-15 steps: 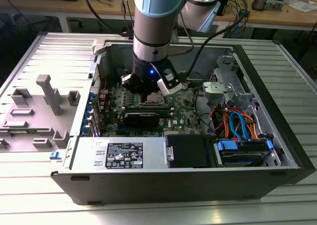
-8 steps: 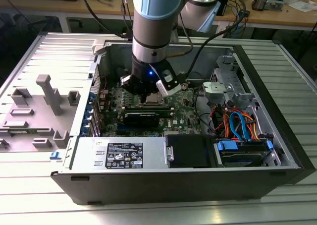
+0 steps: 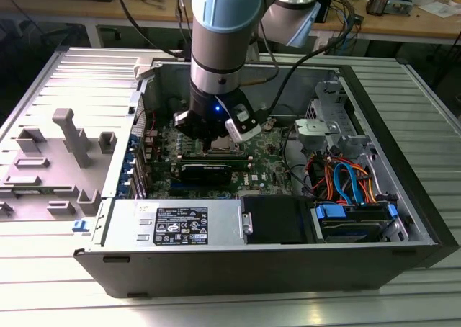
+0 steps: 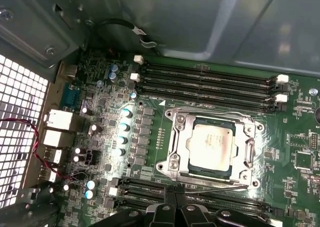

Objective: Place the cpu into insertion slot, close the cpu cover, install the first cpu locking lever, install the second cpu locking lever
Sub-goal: 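Install the second cpu locking lever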

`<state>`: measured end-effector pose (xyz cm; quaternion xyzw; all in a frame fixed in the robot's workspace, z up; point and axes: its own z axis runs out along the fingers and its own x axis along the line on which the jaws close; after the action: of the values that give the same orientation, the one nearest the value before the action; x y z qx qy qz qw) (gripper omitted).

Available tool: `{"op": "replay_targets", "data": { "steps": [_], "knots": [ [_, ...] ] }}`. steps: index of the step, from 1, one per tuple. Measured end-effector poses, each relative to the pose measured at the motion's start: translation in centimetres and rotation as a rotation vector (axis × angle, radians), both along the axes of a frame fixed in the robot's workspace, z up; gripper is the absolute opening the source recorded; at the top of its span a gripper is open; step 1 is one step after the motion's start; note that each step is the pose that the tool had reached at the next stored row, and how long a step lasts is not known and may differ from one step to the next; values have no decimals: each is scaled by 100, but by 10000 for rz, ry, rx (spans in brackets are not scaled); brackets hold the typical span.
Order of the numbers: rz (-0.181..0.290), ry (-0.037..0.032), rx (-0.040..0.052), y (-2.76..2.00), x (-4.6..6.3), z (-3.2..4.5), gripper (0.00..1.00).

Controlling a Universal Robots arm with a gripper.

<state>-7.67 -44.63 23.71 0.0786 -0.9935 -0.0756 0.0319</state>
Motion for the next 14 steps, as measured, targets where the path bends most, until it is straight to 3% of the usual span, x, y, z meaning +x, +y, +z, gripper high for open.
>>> {"op": "replay_targets", "data": {
  "steps": [4, 9, 11, 14],
  "knots": [
    [0, 5, 64, 1, -31, -22, 11],
    [0, 41, 77, 10, -32, -77, 11],
    [-1, 45, 156, 10, -42, -101, 11],
    [1, 46, 195, 10, -54, -132, 11]
  ]
}}
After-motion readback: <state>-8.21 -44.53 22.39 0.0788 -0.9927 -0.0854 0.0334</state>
